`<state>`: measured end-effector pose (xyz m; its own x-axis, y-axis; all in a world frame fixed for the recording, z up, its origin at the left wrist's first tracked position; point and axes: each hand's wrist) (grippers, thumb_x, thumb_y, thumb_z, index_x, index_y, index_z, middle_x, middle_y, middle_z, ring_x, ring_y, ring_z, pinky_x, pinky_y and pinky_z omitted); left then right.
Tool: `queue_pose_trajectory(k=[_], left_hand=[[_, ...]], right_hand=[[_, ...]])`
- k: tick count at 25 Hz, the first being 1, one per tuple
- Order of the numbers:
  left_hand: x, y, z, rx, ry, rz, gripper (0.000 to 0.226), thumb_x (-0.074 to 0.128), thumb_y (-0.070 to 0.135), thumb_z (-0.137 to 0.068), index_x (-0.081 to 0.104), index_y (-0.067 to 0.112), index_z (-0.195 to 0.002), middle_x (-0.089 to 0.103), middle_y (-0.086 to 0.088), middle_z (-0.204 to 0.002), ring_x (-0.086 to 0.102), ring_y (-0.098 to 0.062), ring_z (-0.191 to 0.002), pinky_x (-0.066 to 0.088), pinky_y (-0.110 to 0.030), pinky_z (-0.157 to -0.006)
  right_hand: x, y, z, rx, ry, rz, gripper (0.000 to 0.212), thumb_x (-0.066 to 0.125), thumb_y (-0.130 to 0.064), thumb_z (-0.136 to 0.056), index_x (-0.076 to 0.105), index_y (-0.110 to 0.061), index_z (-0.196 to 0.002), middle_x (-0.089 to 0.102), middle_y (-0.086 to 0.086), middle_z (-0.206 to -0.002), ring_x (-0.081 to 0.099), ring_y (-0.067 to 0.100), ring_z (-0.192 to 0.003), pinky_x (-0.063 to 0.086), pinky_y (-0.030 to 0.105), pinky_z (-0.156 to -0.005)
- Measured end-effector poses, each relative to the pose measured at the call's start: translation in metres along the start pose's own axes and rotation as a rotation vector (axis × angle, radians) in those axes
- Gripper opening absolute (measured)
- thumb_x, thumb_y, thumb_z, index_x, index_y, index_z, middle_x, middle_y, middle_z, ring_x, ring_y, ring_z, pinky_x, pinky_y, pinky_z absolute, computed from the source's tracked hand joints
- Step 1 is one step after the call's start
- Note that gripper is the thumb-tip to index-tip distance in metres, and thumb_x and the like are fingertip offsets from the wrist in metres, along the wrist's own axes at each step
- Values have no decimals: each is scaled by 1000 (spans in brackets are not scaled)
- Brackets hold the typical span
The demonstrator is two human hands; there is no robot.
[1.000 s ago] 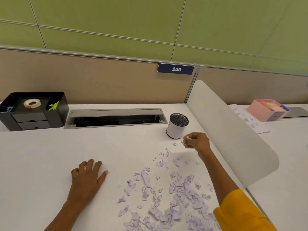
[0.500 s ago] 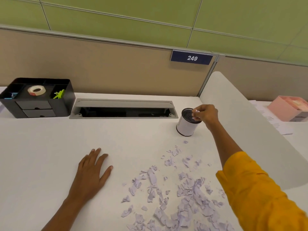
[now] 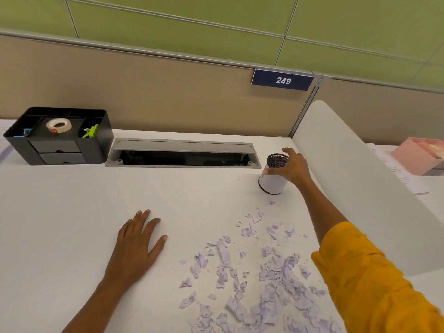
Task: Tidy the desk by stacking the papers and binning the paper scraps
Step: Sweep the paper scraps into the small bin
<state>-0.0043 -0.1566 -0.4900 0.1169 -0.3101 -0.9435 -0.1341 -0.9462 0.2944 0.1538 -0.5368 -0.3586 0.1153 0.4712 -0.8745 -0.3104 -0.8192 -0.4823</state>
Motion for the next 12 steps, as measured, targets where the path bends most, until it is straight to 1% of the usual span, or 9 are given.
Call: queue_pose_trajectory(k=[3, 7, 10, 12], left_hand=[[0, 0, 0, -1, 7, 3, 71, 13, 63, -91, 56, 16, -123, 46, -11, -140, 39, -28, -132, 22, -36, -108], [-1, 0, -1, 4, 0, -1, 71, 13, 62, -92, 56, 15, -123, 46, -12, -140, 38, -28, -133, 20, -36, -109], [-2, -1, 0, 14, -14, 6, 72, 13, 61, -92, 56, 14, -125, 45, -14, -141, 38, -30, -133, 16, -34, -111], [-1, -2, 3, 19, -14, 35, 76, 11, 64, -90, 52, 14, -130, 40, -12, -145, 32, -28, -137, 12, -32, -113]], right_hand=[[6, 2, 0, -7, 52, -63, 97, 87, -34, -59, 36, -18, -140, 43, 17, -136, 43, 36, -125, 42, 46, -100], [11, -5, 20, -61, 74, -136, 96, 88, -32, -59, 36, -21, -139, 44, 16, -134, 44, 33, -124, 41, 44, -102], [17, -28, 54, -156, 60, -220, 93, 87, -30, -61, 38, -21, -139, 46, 11, -134, 46, 27, -123, 39, 36, -99], [25, -48, 81, -211, 15, -284, 91, 87, -29, -62, 39, -21, -139, 47, 7, -134, 46, 22, -122, 39, 29, -95]])
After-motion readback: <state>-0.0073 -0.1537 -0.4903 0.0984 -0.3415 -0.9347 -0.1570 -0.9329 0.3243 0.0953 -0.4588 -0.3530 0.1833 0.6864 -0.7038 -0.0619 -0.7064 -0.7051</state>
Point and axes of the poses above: each hand's wrist, its own z-axis away from the middle knuckle, its own x-axis out of the palm, y = z × x
